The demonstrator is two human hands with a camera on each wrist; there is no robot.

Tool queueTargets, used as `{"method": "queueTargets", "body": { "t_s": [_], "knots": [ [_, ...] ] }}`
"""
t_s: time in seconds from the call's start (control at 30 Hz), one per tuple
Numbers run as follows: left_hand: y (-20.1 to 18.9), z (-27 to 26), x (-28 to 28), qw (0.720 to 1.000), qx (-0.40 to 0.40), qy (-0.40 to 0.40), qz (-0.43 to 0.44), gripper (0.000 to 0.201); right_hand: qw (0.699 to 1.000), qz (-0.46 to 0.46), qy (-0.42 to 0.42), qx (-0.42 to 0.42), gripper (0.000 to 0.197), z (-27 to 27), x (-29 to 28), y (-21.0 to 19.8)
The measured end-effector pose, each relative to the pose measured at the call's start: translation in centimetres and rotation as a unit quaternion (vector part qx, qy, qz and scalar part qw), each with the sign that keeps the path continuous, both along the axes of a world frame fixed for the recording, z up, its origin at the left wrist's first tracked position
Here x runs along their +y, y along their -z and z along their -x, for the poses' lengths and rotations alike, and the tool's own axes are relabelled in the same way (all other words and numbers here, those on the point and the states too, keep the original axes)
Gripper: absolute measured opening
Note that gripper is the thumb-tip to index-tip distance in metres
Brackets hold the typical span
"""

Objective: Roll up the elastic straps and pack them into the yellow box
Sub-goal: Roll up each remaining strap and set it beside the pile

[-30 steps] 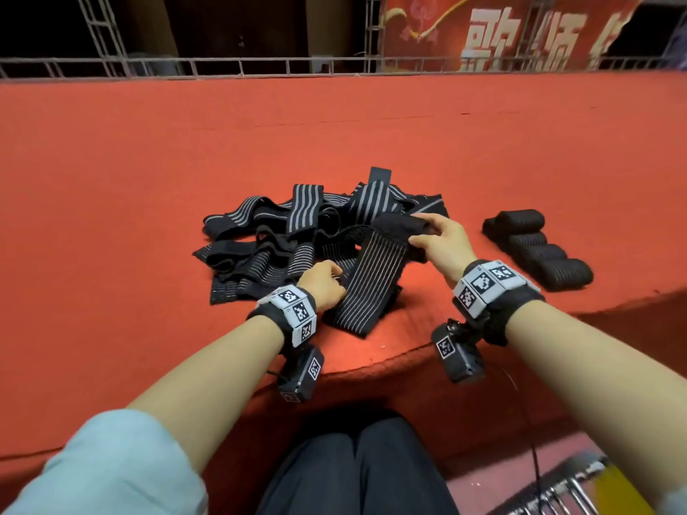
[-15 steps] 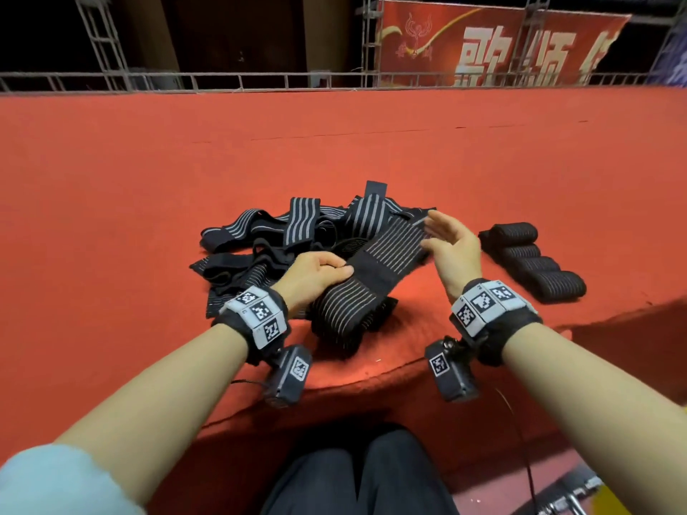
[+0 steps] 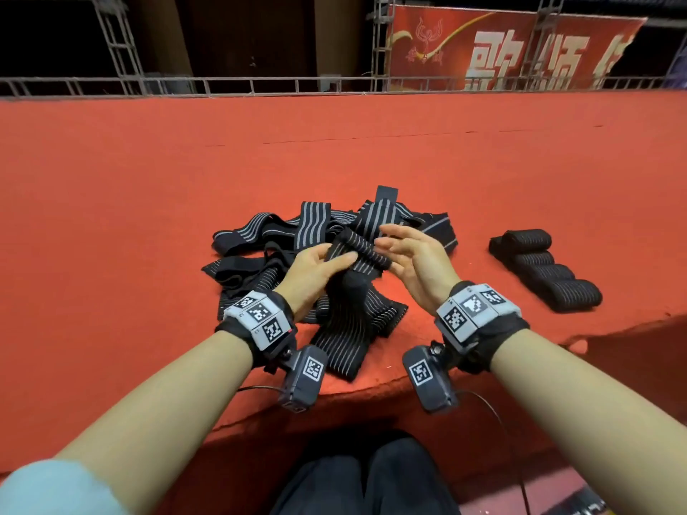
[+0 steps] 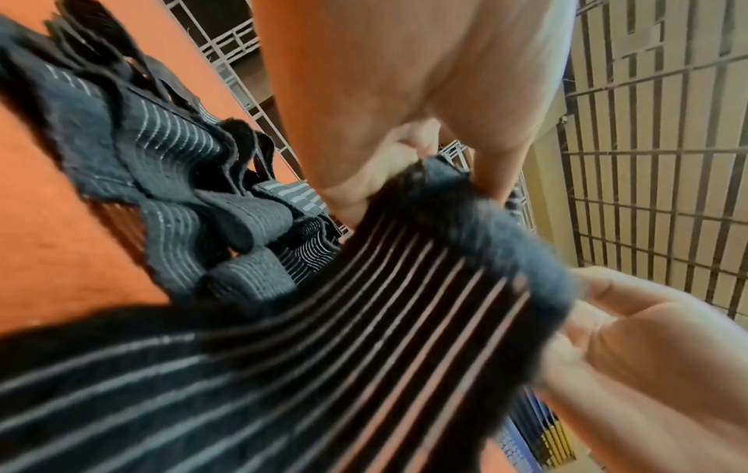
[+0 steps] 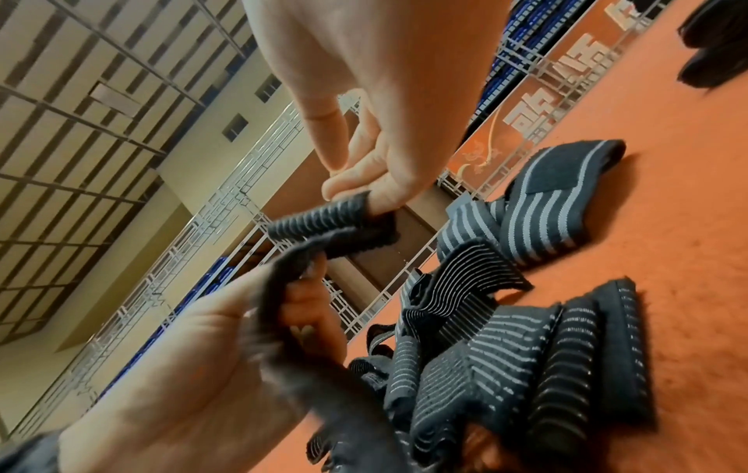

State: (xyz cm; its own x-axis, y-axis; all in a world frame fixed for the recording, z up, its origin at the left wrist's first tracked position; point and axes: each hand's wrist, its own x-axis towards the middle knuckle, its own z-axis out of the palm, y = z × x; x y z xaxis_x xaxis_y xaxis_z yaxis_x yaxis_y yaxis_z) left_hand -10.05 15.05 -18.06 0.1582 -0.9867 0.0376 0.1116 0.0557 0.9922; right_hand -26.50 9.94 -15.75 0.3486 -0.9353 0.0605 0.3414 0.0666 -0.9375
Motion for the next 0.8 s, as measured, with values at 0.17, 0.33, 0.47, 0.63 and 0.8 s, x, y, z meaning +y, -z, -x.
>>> {"method": "queueTargets", "body": {
  "t_s": [0.17, 0.33, 0.47, 0.63, 0.8],
  "knots": [
    [-0.7, 0.1, 0.2, 1.000, 0.003, -0.005, 0.010, 0.029, 0.993, -0.060, 0.041, 0.097, 0.036, 0.6, -0.4, 1.1],
    [-0.6, 0.4, 0.6, 0.998, -0.062, 0.030, 0.012, 0.036, 0.968, -0.119, -0.156, 0.160, 0.041, 1.2, 0.2, 1.5],
    [-0.3, 0.0, 0.8, 0.986, -0.157, 0.047, 0.035, 0.023, 0.957, -0.061, -0.207, 0.196, 0.028, 0.8, 0.7, 1.5],
    [-0.3, -0.1, 0.9, 0.976, -0.208, 0.044, 0.039, 0.020, 0.936, -0.045, -0.262, 0.229, 0.030, 0.8, 1.6, 1.4],
    [-0.1, -0.2, 1.1, 0.961, -0.269, 0.056, 0.029, 0.013, 0.943, -0.065, -0.254, 0.205, 0.032, 0.6, 1.9, 1.7]
  ]
}}
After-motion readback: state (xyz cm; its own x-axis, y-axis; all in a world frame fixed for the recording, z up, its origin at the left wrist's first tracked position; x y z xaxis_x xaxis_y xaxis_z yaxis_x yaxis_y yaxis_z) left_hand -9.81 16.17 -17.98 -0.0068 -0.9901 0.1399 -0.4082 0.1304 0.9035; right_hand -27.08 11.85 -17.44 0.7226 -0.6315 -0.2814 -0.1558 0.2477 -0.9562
